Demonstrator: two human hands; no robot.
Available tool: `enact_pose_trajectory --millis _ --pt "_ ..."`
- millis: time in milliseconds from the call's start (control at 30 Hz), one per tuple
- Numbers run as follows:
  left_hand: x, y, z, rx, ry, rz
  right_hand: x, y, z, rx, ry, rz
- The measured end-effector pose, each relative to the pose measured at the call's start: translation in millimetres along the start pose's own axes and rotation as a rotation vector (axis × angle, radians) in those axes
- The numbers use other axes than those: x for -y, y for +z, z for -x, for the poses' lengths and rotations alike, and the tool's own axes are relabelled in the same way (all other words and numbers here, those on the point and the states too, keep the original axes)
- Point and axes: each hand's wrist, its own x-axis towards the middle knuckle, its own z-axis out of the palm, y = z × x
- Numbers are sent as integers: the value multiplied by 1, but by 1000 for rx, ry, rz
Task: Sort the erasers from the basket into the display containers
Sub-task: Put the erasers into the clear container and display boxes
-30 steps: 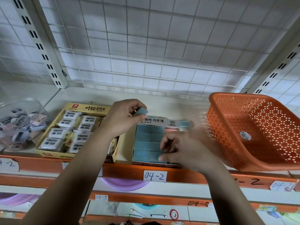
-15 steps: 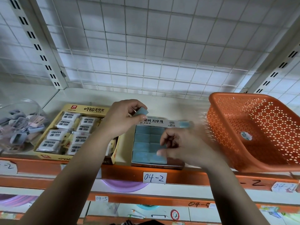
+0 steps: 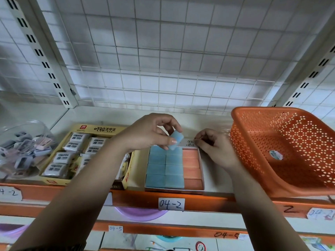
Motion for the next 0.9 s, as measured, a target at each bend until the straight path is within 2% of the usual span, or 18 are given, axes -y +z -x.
enact_pose_trajectory --millis 200,333,633,900 --pt "-7 15 -15 12 32 -25 -7 -3 3 -44 -50 59" --pt "-6 28 -22 3 80 -209 -7 -3 4 -72 -78 119" --pt "8 46 -32 -128 3 -367 -14 -5 4 -134 -94 165" --pt "13 53 -33 -175 43 -531 -15 -5 3 -155 -99 180"
